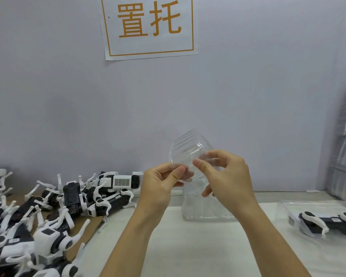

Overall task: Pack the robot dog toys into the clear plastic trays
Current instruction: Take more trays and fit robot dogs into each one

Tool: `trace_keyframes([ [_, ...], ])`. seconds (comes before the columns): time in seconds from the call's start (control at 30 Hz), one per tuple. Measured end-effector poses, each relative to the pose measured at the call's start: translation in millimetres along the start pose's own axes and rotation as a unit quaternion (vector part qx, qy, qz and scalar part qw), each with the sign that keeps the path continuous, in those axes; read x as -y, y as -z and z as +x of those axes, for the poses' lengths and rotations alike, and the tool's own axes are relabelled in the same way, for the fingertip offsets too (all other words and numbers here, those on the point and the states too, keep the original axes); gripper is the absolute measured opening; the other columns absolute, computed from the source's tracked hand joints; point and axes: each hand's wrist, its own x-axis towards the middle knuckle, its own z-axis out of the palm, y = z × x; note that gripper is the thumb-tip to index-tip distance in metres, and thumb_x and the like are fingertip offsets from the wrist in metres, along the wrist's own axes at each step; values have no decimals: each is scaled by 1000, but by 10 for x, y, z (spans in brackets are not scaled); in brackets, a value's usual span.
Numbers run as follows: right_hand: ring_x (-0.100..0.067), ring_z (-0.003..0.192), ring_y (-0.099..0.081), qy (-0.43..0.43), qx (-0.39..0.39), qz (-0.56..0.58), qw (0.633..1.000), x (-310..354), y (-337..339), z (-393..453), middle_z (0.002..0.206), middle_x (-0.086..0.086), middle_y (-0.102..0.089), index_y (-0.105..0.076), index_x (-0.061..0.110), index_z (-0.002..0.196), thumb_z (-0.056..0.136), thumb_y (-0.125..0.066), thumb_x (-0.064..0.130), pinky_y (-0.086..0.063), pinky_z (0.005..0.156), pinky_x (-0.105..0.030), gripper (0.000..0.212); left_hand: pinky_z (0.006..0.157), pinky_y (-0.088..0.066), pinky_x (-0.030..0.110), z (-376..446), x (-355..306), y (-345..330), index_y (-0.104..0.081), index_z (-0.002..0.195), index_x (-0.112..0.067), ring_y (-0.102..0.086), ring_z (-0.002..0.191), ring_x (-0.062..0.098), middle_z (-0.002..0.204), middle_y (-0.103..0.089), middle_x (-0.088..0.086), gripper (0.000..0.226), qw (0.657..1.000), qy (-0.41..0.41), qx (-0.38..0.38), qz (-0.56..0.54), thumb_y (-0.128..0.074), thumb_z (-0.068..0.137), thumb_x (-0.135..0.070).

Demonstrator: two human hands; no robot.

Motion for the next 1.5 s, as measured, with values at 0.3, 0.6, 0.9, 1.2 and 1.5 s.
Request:
trace_keyframes([
  [0.3,-23,38,-62,8,-15,19,1000,5,68,20,90,5,-70,-73,22,85,82,-81,20,-40,35,-16,8,71,-53,22,7,31,8,-79,90,-25,-73,85,22,89,-77,8,16,999,-14,3,30,-63,90,-22],
  [0.6,-27,39,-63,17,-65,49,997,-8,223,91,86,4,-73,-73,26,82,86,-76,26,-41,38,-20,5,68,-54,22,12,98,149,-72,82,-15,-71,77,21,81,-75,10,23,998,8,-58,-1,-56,96,-7],
  [0.9,-20,46,-67,59,-120,3,991,-50,390,140,100,6,-70,-66,34,95,98,-60,31,-46,52,-22,7,73,-49,29,-17,297,798,-59,81,-17,-53,66,11,67,-61,-4,37,874,115,-296,-367,-33,105,-6],
  [1.2,-22,42,-65,77,-160,28,984,-4,412,119,93,6,-70,-66,32,92,99,-60,33,-43,45,-16,9,73,-53,35,0,239,368,-49,74,-19,-62,73,22,78,-62,6,15,805,159,-268,-505,-46,88,-12],
  [1.5,-21,38,-62,88,-165,-1,982,69,543,113,93,5,-71,-67,31,90,97,-62,30,-43,46,-17,9,67,-53,28,-75,595,43,-63,99,-5,-62,73,20,94,-70,14,23,930,349,-111,24,-64,95,-28],
])
